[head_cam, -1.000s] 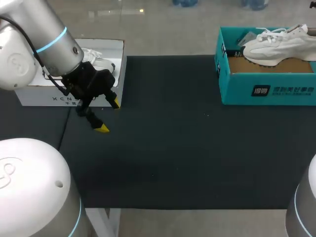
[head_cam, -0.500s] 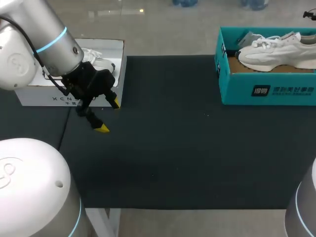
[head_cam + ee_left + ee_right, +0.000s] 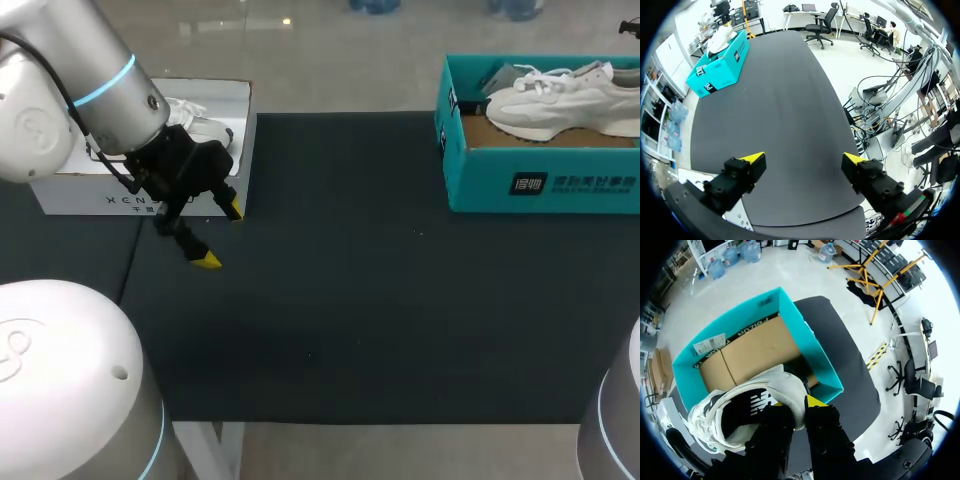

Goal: Take the shoe out of the shoebox, open the shoe tongue, remove and reinsert the insole, then place the shoe into the shoebox

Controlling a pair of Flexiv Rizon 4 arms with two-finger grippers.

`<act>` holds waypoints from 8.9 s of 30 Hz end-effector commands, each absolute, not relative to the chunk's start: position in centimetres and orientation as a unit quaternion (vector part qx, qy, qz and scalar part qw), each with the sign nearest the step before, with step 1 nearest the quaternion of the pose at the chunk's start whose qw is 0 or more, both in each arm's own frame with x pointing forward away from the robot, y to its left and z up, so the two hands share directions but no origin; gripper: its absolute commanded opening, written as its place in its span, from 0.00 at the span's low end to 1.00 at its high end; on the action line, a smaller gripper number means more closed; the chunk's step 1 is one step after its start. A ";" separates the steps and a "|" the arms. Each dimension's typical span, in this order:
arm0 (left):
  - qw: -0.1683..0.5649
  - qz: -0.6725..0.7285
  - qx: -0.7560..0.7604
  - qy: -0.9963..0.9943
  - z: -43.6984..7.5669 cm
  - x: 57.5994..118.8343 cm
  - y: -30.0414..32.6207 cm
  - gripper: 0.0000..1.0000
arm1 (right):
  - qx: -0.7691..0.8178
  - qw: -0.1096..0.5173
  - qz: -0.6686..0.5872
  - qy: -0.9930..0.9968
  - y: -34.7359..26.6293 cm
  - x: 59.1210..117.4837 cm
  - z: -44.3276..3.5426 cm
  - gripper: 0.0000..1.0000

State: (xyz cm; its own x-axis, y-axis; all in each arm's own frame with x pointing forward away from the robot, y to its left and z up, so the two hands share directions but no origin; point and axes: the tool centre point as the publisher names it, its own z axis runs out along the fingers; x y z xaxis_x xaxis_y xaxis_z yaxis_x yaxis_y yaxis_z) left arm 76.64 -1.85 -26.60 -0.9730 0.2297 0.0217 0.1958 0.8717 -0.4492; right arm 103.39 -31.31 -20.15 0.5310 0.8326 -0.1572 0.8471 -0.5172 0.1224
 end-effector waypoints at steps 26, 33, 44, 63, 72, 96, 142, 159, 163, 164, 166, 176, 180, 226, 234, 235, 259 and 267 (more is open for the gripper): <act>0.037 0.227 -0.110 -0.967 -26.6 76.7 -1.8 1.00 | 0.866 0.041 -0.065 0.494 -32.1 103.6 -33.3 0.00; 0.037 0.227 -0.110 -0.967 -26.6 76.7 -1.8 1.00 | 0.866 0.039 -0.069 0.494 -31.8 102.9 -35.5 0.00; 0.037 0.227 -0.110 -0.967 -26.6 76.7 -1.8 1.00 | 0.874 0.030 -0.059 0.482 -31.3 101.8 -35.5 1.00; 0.037 0.227 -0.110 -0.967 -26.6 76.7 -1.8 1.00 | 0.862 0.073 0.006 0.501 -25.4 99.0 -23.3 1.00; 0.037 0.227 -0.110 -0.967 -26.6 76.7 -1.8 1.00 | 0.856 0.084 -0.003 0.510 -22.6 97.0 -22.7 1.00; 0.017 0.217 -0.457 -0.863 -26.7 96.1 13.4 1.00 | 0.856 0.084 -0.003 0.510 -22.6 97.0 -22.7 1.00; -0.015 0.015 -0.724 -0.689 -28.7 109.9 23.7 1.00 | 0.856 0.084 -0.003 0.510 -22.6 97.0 -22.7 1.00; 0.002 0.034 -0.748 -0.663 -29.9 116.5 29.7 1.00 | 0.856 0.084 -0.003 0.510 -22.6 97.0 -22.7 1.00; 0.000 0.030 -0.744 -0.668 -30.8 118.0 29.3 1.00 | 0.856 0.084 -0.003 0.510 -22.6 97.0 -22.7 1.00; -0.001 0.031 -0.745 -0.667 -31.0 118.4 29.2 1.00 | 0.856 0.084 -0.003 0.510 -22.6 97.0 -22.7 1.00; 0.001 0.032 -0.746 -0.666 -31.6 118.9 28.7 1.00 | 0.856 0.084 -0.003 0.510 -22.6 97.0 -22.7 1.00; 0.016 0.050 -0.741 -0.669 -34.8 120.3 28.5 1.00 | 0.856 0.084 -0.003 0.510 -22.6 97.0 -22.7 1.00; 0.017 0.056 -0.735 -0.676 -35.3 120.7 29.0 1.00 | 0.856 0.084 -0.003 0.510 -22.6 97.0 -22.7 1.00; -0.037 -0.014 -0.740 -0.671 -26.0 115.9 28.7 0.00 | 0.856 0.084 -0.003 0.510 -22.6 97.0 -22.7 1.00; -0.068 -0.039 -0.739 -0.670 -18.2 111.2 26.9 0.00 | 0.856 0.084 -0.003 0.510 -22.6 97.0 -22.7 1.00; -0.074 -0.039 -0.738 -0.670 -17.2 110.5 26.6 0.00 | 0.856 0.084 -0.003 0.510 -22.6 97.0 -22.7 1.00; -0.120 -0.072 -0.739 -0.659 -9.8 103.4 22.0 0.00 | 0.856 0.084 -0.003 0.510 -22.6 97.0 -22.7 1.00; -0.125 -0.070 -0.734 -0.664 -9.7 103.4 22.1 0.00 | 0.856 0.084 -0.003 0.510 -22.6 97.0 -22.7 1.00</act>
